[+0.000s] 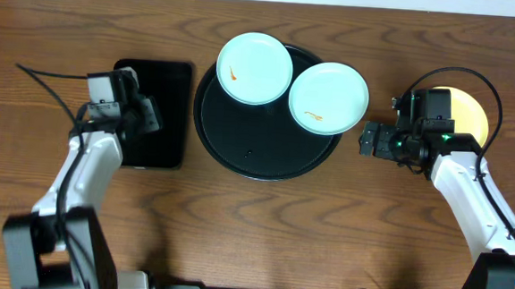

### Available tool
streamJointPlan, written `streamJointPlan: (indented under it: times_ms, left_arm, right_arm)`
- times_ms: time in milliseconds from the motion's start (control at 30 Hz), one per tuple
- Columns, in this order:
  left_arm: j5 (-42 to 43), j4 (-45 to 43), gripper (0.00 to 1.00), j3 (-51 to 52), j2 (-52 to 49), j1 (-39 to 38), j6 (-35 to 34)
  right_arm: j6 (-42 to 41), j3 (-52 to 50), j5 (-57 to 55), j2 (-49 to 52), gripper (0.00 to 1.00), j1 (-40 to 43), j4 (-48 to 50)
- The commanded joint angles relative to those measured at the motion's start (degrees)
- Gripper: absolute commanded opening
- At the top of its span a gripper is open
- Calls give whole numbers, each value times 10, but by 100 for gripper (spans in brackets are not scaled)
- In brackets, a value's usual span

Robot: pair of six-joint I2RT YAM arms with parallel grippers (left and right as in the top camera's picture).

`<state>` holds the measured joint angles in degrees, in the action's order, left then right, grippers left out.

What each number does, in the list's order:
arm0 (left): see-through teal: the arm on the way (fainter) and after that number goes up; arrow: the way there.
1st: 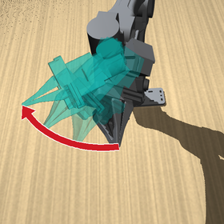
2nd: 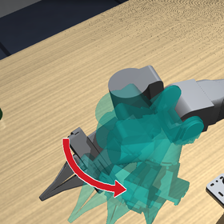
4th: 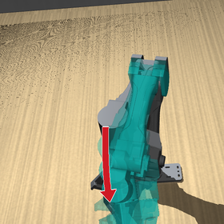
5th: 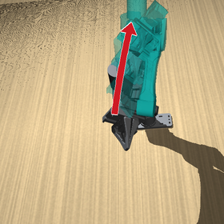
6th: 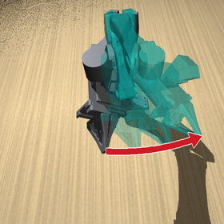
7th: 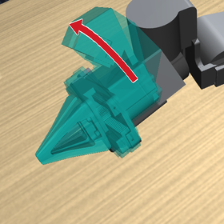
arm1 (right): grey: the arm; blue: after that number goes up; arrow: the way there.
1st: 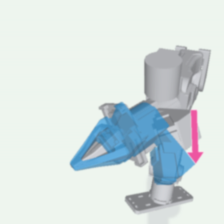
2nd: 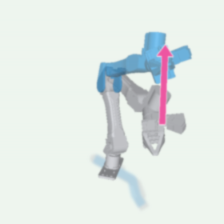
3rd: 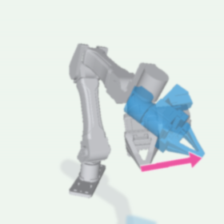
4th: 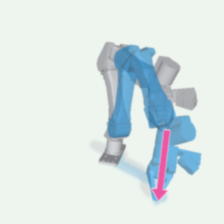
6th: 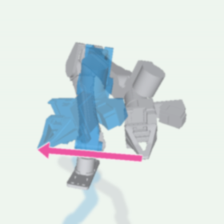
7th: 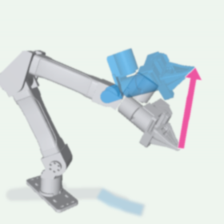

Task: Clean dirty plates on tray and stack at the side

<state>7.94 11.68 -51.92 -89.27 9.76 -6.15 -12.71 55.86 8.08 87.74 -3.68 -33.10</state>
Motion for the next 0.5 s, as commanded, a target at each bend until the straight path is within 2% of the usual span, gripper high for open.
streamJointPlan:
  times_ms: [0, 33, 67, 133, 167, 233, 300, 467]
  left_arm:
    - [-42, -2, 60, -26, 36, 2, 1]
    - [-52, 0, 58, -25, 35, 2, 1]
    - [-62, 3, 48, -25, 33, 2, 3]
    - [-66, 7, 13, -25, 25, 2, 15]
    - [-66, 6, 8, -25, 19, 2, 14]
    - [-68, -2, 8, -25, 4, 2, 16]
    - [-82, -11, 13, -25, -13, 2, 16]
    - [-104, -29, 13, -25, -51, 2, 38]
  right_arm:
    - [5, 1, -1, 1, 97, -3, 2]
    - [5, 1, -1, 1, 97, -3, 2]
    - [5, 1, -1, 1, 97, -3, 2]
    - [5, 1, -1, 1, 97, -3, 2]
    - [5, 1, -1, 1, 97, -3, 2]
    - [5, 1, -1, 1, 97, -3, 2]
    - [5, 1, -1, 1, 97, -3, 2]
    - [5, 1, -1, 1, 97, -3, 2]
